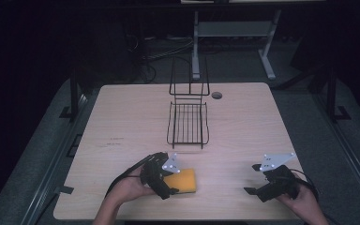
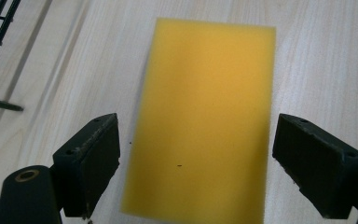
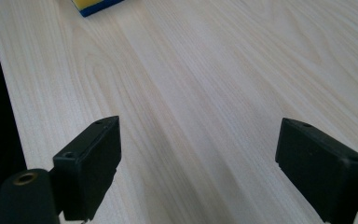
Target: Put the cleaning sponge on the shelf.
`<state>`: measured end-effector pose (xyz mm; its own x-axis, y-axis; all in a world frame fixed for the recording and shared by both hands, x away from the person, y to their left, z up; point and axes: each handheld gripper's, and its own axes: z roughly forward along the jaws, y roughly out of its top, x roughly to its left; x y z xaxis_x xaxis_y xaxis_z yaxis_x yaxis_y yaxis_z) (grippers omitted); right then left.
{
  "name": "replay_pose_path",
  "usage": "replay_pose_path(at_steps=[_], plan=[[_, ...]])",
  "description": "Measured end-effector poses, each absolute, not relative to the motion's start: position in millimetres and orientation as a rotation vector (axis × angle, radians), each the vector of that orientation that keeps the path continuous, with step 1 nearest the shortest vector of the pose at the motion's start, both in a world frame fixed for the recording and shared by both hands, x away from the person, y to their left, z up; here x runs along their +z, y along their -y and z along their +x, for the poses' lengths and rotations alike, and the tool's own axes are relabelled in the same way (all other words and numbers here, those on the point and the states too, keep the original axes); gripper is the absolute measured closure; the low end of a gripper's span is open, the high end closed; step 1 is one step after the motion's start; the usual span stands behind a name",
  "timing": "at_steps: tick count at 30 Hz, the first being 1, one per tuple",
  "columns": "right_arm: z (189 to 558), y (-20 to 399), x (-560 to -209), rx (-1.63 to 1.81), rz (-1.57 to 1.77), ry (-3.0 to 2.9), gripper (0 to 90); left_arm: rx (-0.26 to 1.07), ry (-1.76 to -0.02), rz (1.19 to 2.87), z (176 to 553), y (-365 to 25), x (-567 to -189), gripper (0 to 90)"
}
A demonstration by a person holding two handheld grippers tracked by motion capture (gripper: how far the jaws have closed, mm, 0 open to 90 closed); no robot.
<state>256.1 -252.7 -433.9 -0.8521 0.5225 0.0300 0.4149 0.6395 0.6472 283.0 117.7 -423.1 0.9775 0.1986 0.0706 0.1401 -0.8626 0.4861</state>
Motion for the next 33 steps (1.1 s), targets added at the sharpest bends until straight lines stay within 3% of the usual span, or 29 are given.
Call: replay_pose_path(at_steps=[33], plan=[[256,250,-435,1.007,0.765,-2.707,13.9,0.116,-0.217,2.671,289,-105,-434,14.3]])
